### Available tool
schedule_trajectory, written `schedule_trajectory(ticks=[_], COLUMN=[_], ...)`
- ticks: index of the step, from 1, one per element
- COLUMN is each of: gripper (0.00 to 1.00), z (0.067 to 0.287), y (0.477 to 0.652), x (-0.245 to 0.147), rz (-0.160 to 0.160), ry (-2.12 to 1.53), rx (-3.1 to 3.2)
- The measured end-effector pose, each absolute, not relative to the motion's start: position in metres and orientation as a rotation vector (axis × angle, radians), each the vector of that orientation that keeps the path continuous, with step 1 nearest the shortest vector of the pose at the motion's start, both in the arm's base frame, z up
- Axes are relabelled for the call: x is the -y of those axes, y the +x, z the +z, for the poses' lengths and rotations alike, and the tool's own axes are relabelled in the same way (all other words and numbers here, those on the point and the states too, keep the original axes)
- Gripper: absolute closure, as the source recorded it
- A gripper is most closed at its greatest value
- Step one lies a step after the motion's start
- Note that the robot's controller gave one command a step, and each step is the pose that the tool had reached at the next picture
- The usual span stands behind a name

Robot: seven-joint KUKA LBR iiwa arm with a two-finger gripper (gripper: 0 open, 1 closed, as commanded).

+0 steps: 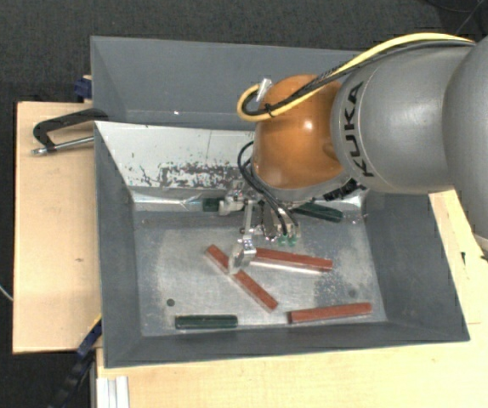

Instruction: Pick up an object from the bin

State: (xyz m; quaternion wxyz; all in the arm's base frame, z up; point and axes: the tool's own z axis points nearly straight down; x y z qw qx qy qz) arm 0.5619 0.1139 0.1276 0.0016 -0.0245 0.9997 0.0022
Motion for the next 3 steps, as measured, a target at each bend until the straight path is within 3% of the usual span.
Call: schedule_trajectory(ticks=[1, 2, 3], gripper=[0.0, 0.0, 1.0], z=[0.124, 0.164, 0.08], y=[0.584, 0.58, 0.54], x=[-0.1, -0.126, -0.044], rz=[0.003, 0.001, 0.017], ry=[-0.086, -0.187, -0.038], rx=[-3.129, -3.138, -3.119])
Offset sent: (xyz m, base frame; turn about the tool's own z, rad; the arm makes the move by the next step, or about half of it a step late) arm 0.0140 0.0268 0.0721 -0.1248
